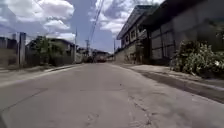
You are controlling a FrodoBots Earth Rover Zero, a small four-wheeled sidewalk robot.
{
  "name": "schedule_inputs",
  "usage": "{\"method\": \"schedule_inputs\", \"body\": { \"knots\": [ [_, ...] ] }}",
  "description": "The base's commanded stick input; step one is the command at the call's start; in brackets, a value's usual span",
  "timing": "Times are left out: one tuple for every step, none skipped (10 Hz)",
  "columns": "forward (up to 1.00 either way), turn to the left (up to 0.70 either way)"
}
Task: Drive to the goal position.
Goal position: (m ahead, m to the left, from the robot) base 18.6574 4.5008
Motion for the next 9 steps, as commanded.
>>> {"method": "schedule_inputs", "body": {
  "knots": [
    [1.0,0.0],
    [1.0,0.0],
    [1.0,0.0],
    [1.0,0.0],
    [1.0,0.0],
    [1.0,0.0],
    [1.0,0.0],
    [1.0,0.0],
    [1.0,0.0]
  ]
}}
